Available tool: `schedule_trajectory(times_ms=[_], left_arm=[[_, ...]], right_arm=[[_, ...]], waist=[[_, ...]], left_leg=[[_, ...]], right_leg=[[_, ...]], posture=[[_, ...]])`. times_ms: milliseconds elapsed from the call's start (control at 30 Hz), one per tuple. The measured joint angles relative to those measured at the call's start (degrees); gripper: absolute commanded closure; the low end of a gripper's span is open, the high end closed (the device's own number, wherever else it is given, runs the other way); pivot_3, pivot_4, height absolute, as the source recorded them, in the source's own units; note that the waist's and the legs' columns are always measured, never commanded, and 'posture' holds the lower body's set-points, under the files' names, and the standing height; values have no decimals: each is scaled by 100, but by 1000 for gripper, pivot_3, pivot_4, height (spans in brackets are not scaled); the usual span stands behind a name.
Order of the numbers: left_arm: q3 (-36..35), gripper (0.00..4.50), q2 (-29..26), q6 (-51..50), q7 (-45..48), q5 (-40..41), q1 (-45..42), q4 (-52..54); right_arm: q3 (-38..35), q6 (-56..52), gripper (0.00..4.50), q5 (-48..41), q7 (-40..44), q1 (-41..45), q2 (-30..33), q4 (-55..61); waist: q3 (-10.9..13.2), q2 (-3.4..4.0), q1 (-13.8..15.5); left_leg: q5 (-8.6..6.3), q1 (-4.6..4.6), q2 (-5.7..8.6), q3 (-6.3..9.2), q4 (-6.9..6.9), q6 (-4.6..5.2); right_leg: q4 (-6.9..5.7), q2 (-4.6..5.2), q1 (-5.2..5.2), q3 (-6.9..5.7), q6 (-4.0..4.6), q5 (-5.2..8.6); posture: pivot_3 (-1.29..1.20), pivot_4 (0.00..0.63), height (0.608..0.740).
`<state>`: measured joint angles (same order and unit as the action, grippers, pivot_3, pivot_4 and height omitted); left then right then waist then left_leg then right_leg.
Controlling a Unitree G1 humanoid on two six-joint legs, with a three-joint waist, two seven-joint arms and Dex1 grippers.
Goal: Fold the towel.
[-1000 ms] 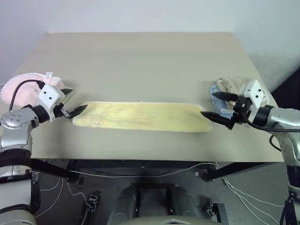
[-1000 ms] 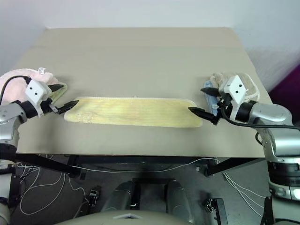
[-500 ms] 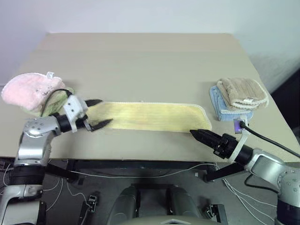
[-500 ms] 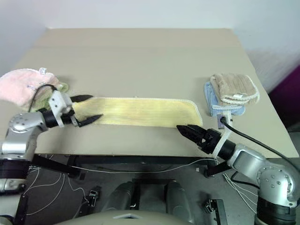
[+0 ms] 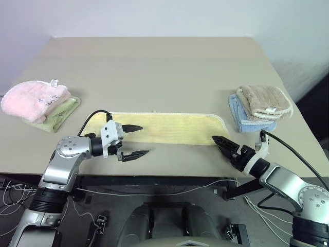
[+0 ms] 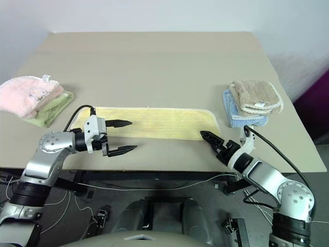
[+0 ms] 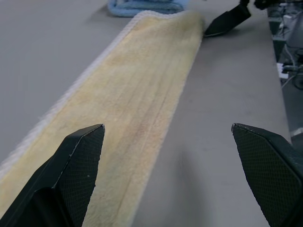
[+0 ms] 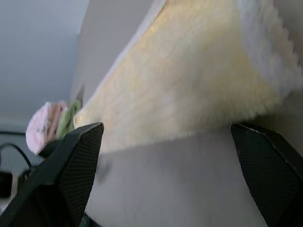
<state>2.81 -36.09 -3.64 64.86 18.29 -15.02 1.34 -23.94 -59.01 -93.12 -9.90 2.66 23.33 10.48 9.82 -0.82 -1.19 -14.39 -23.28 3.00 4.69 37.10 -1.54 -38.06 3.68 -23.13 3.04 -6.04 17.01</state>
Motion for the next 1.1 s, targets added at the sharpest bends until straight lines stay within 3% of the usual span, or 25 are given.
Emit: schedule_trajectory(times_ms=[467,633,900,1100], left_arm=[[16,0,-2,-57,-74,-11,169,155],[27,0,-1,-51,-76,-26,179,155],[96,0,21,20,-62,-47,164,133],[120,0,77,59,-61,-118,101,71]], right_arm=[[123,500,9,-75,-585,406,-319,-356],[106,660,9,-396,-817,112,-256,-161],[87,914,9,-1532,-1469,-772,360,532],[345,1295,9,-1520,-1723,-656,284,566]], waist=[[-10,-11,16],[-11,-7,64],[-12,-4,51],[-16,-10,18]], left_leg=[[-2,44,-1,1,-5,3],[-4,42,1,3,-5,7],[-8,31,1,14,-11,13],[-8,36,-3,12,-11,14]], right_leg=[[12,1,49,0,1,1],[20,8,53,-3,0,1],[43,13,56,-7,0,1],[46,9,60,-5,0,1]], posture=[[0,150,740],[0,150,740],[0,150,740],[0,150,740]])
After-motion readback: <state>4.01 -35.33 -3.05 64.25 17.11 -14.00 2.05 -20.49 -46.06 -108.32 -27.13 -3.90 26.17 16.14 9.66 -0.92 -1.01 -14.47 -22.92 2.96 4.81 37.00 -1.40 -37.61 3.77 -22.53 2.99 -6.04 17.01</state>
